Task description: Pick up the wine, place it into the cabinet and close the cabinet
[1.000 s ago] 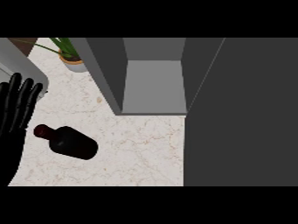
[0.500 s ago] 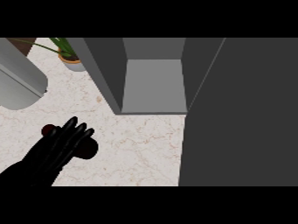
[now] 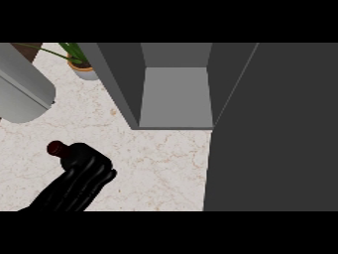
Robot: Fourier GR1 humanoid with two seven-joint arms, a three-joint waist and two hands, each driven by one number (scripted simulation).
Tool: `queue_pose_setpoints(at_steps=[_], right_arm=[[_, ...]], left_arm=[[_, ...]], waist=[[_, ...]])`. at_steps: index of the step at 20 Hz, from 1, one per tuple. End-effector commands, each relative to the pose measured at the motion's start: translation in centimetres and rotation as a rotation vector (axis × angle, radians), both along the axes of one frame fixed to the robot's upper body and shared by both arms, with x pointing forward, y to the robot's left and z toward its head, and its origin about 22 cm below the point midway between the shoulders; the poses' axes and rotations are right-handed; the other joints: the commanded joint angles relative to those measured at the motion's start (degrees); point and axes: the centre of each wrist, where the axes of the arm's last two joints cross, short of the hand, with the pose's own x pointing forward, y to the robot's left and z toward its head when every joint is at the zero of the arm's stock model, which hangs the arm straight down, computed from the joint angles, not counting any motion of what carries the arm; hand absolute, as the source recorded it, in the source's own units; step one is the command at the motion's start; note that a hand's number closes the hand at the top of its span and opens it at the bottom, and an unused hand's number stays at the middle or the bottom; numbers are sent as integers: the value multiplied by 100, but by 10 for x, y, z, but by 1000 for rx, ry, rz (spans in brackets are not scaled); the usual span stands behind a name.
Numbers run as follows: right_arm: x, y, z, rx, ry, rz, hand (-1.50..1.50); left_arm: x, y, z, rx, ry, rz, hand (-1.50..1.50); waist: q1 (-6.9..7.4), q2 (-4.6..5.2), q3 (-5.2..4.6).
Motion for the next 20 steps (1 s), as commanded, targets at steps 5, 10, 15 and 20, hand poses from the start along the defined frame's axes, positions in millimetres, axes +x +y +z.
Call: queue_pose_setpoints(at_steps=[5, 10, 15, 20], right_arm=[[-8, 14, 22, 32, -9, 6, -150], [-11, 4, 19, 18, 1, 10, -150], [-10, 0, 27, 7, 3, 1, -150], [-10, 12, 36, 22, 0, 1, -150]], left_arm=[[-29, -6, 30, -51, -71, -20, -150], [-41, -7, 39, -56, -85, 16, -150], [-42, -7, 43, -67, -48, 73, -150], [-41, -3, 35, -55, 23, 106, -150]], waist=[[29, 0, -3], [26, -16, 4], [29, -13, 4], [49, -7, -3]])
